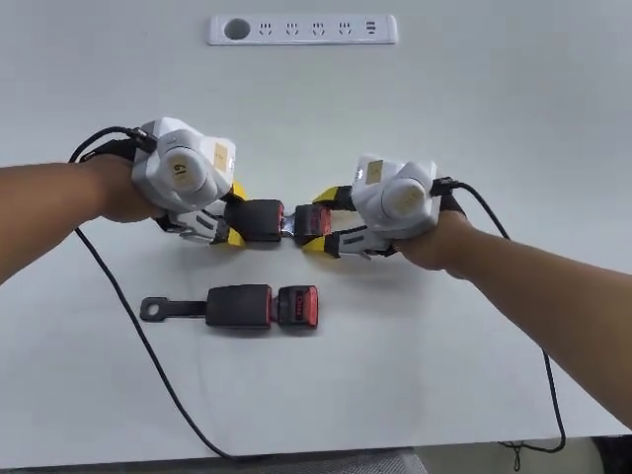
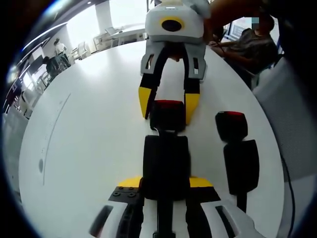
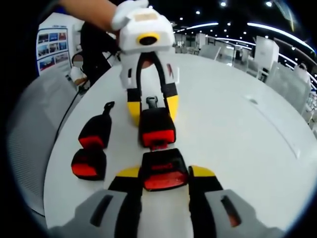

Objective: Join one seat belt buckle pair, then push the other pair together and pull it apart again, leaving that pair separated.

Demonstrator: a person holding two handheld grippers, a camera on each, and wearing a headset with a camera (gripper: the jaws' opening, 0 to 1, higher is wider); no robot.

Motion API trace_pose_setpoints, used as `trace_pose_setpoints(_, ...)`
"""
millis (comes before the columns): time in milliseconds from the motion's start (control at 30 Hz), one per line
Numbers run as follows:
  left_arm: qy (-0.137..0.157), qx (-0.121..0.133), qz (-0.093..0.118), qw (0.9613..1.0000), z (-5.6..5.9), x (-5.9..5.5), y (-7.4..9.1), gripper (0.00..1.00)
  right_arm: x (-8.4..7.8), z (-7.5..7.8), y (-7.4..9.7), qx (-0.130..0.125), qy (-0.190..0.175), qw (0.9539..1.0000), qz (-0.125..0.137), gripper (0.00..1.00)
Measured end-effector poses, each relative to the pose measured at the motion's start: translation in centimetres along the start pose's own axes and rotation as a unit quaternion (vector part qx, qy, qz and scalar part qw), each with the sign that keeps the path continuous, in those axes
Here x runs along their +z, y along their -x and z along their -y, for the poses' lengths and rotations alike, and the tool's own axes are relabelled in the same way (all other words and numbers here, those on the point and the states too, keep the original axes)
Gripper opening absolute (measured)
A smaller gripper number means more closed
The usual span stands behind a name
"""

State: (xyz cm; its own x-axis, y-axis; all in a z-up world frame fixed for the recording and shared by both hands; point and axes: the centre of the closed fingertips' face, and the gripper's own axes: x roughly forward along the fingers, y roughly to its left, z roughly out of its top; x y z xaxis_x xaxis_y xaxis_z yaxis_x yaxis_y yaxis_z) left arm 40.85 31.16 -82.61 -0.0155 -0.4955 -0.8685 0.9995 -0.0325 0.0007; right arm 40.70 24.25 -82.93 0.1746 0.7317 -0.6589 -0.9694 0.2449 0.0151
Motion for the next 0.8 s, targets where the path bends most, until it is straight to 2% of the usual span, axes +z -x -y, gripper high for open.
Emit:
trace_pose_setpoints(100,0.000,-0.001,0.002,1.0000,0.0,0.0,0.0,0.33,-0.5,-0.1,0.5,-0.001,-0.005,1.0000,0.002,0.36)
trace_pose_setpoints(200,-0.002,-0.002,0.002,1.0000,0.0,0.1,0.0,0.33,-0.2,-0.1,0.4,-0.001,-0.007,0.9999,0.008,0.36)
trace_pose_setpoints(333,0.000,-0.002,0.003,1.0000,0.0,0.1,0.0,0.33,-0.7,-0.1,0.9,0.000,-0.001,1.0000,0.004,0.36)
trace_pose_setpoints(633,0.004,0.000,0.002,1.0000,0.0,0.0,0.0,0.33,-2.4,0.0,3.8,-0.009,-0.008,0.9999,0.009,0.36)
trace_pose_setpoints(800,0.004,0.000,0.002,1.0000,0.1,0.0,0.0,0.34,-3.4,0.0,5.2,-0.017,-0.011,0.9998,0.002,0.37)
